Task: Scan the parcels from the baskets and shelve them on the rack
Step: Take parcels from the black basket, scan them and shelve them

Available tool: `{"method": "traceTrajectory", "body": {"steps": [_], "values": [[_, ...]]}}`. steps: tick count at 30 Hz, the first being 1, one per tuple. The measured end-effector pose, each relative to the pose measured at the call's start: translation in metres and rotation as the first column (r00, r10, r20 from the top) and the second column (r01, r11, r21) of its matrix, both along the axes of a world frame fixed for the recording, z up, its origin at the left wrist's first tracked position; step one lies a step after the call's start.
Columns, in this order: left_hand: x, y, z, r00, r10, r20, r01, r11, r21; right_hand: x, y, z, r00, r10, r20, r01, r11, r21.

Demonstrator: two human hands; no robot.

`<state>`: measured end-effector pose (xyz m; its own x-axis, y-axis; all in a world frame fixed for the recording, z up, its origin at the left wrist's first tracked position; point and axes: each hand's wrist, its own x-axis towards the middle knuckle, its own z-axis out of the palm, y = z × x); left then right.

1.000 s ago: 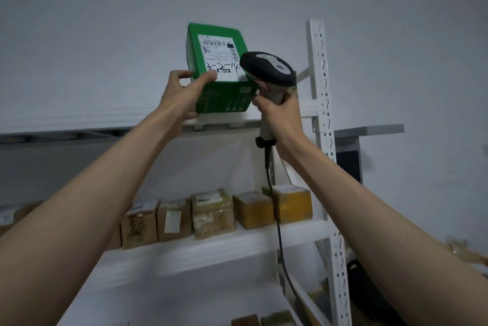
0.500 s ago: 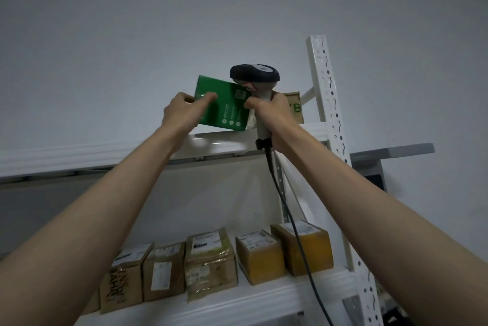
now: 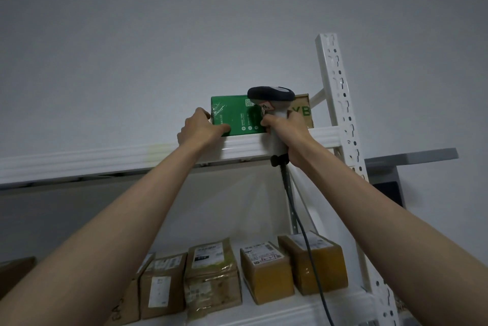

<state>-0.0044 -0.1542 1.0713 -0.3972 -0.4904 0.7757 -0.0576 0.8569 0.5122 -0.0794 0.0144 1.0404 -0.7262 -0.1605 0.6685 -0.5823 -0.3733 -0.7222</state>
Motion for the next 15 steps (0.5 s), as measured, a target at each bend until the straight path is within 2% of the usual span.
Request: {"method": "traceTrajectory", "body": {"steps": [9,12,15], "values": [[-0.005,0.0,-0.005,0.993,0.072,0.091,-0.061,0.991,-0.123,0.009,0.007,-0.01,0.999,-0.027,-0.044,0.03,0.998,0.059],[0.002,-0.001,-0.015,0.998,-0.041,-0.043,0.035,0.991,-0.126,0.014,0.01,-0.02,0.999,-0.005,-0.048,0.007,0.999,0.053],[0.016,-0.002,-0.031,0.966,-0.134,-0.22,0.079,0.967,-0.243,0.026,0.017,-0.037,0.996,0.081,-0.026,-0.08,0.996,0.036]]}}
